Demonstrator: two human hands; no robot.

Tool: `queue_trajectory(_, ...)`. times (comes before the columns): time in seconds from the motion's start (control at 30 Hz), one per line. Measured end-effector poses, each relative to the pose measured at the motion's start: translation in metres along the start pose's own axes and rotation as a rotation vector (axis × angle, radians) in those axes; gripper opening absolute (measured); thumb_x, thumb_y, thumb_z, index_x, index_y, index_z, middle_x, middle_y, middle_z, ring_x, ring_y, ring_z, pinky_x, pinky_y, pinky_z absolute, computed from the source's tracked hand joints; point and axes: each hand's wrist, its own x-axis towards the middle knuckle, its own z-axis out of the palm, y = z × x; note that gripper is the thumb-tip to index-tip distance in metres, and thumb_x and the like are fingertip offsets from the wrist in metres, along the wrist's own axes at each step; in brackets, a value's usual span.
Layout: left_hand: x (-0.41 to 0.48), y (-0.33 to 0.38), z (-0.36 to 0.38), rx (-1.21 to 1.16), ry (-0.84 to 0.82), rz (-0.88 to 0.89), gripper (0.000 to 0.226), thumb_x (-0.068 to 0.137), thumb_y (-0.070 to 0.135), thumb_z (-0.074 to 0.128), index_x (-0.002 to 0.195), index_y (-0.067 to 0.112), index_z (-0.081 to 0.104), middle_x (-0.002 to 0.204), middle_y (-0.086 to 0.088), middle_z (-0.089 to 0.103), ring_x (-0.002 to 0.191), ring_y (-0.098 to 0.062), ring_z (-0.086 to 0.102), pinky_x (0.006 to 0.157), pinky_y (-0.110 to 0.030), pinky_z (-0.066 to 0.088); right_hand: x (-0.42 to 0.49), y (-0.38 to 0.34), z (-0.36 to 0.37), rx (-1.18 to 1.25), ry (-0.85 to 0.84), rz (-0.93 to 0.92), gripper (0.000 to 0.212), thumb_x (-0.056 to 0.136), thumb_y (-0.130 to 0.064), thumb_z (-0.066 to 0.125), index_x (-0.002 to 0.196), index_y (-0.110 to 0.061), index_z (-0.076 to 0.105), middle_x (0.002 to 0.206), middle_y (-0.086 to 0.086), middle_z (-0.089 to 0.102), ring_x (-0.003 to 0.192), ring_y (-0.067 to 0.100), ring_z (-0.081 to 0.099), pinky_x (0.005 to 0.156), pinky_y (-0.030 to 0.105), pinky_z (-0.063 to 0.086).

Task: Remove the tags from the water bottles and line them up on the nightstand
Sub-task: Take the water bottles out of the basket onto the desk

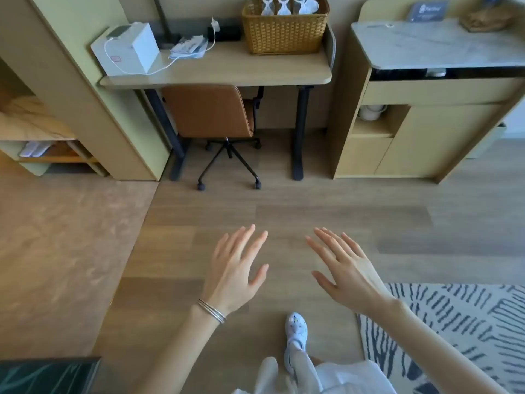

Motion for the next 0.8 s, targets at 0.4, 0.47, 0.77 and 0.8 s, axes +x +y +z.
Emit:
queue_trajectory(0.4,0.183,-0.034,-0.003,0.001,0.068,-0.025,0.057,0.091,0.047,0.038,0.142,0.023,0.039,0.145,-0.004,0.043,0.133,-0.022,0.039,0.109,-0.044,0.033,0.173,0.097,-0.039,0.002,0.035,-0.036,0.067,0.085,-0.037,0.061,0.143,-0.022,0.032,0.147,0.007,0.037,0.136,0.023,0.035,0.111,0.044,0.023)
queue_trajectory(0.47,0.202,-0.041,-0.003,-0.002,0.066,-0.035,0.057,0.091,0.047,0.038,0.142,0.023,0.039,0.145,-0.005,0.043,0.133,-0.022,0.039,0.109,-0.043,0.033,0.193,0.103,-0.039,0.012,0.045,-0.030,0.067,0.085,-0.036,0.062,0.143,-0.022,0.031,0.148,0.006,0.036,0.137,0.023,0.033,0.112,0.042,0.020)
queue_trajectory(0.77,0.289,-0.101,0.025,-0.009,-0.006,-0.002,0.057,0.090,0.048,0.039,0.141,0.023,0.041,0.144,-0.005,0.044,0.132,-0.023,0.041,0.108,-0.044,0.035,0.278,0.137,-0.005,0.009,0.022,0.029,0.072,0.082,-0.037,0.065,0.144,-0.024,0.030,0.148,0.005,0.037,0.135,0.023,0.036,0.110,0.041,0.019)
queue_trajectory(0.8,0.300,-0.108,0.027,-0.011,-0.013,0.004,0.057,0.090,0.048,0.039,0.142,0.023,0.040,0.144,-0.005,0.044,0.133,-0.023,0.041,0.108,-0.044,0.034,0.290,0.140,-0.003,0.007,0.016,0.038,0.072,0.081,-0.037,0.066,0.144,-0.024,0.031,0.148,0.005,0.037,0.135,0.023,0.037,0.110,0.041,0.019)
